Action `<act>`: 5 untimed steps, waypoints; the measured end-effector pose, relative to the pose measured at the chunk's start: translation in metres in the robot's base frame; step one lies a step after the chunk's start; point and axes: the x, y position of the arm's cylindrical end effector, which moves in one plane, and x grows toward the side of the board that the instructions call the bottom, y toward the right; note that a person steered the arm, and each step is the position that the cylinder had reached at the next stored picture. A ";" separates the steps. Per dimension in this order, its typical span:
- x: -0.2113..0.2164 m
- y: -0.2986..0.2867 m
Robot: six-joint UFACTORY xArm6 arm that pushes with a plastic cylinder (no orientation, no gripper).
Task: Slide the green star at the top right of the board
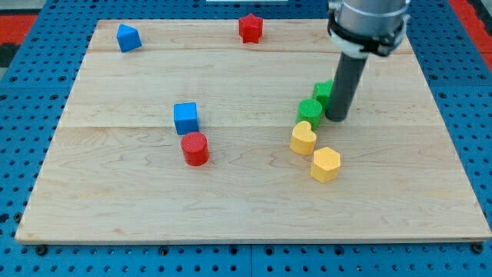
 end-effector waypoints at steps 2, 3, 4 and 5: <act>-0.038 -0.013; -0.065 0.045; -0.094 0.052; -0.126 0.052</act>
